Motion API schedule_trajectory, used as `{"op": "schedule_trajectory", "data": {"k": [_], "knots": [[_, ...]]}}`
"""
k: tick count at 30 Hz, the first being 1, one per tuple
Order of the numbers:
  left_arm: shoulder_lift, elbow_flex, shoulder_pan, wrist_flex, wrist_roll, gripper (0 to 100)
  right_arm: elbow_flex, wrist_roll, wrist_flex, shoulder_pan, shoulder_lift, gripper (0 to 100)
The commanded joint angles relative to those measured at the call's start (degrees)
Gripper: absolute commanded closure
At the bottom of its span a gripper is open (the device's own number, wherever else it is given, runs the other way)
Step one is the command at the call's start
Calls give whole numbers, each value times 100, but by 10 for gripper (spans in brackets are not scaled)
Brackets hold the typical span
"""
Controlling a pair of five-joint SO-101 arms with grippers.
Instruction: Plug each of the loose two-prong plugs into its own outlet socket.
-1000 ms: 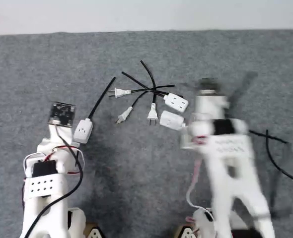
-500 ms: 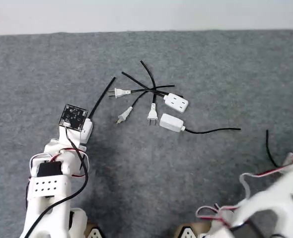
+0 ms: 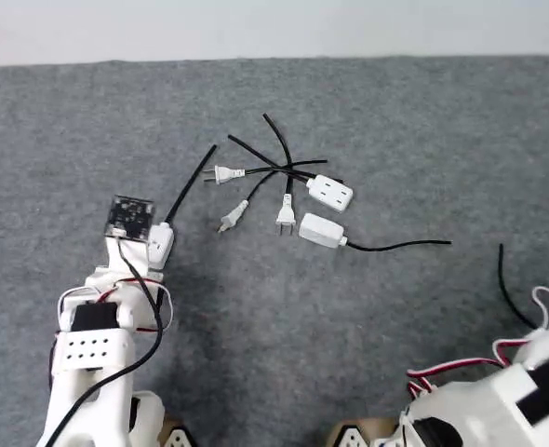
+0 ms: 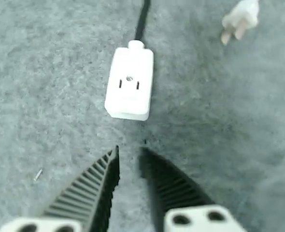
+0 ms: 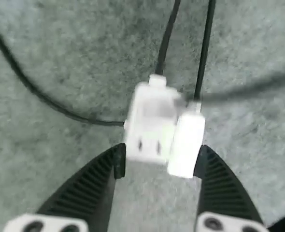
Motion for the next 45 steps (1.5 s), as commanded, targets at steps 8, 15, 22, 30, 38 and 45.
{"op": "schedule_trajectory", "data": {"k": [8, 15, 22, 30, 38, 45], "knots": [[-70, -321, 686, 123, 1134, 688, -308, 123, 1560, -629, -892, 783], [79, -1244, 2418, 448, 2716, 688, 1565, -589, 1086, -1631, -1622, 841], [1890, -2554, 3921, -246, 4167, 687, 4000, -1785, -646, -2914, -2246, 841], [5327, -4804, 4378, -1099, 5415, 686, 4484, -1820, -1314, -2668, -2281, 841], [7209, -6976, 4334, 167, 6286, 686, 4422, -1662, -1349, -2677, -2167, 841], [7719, -7442, 3877, 176, 6391, 686, 4193, -1398, -1420, -2853, -1613, 841]]}}
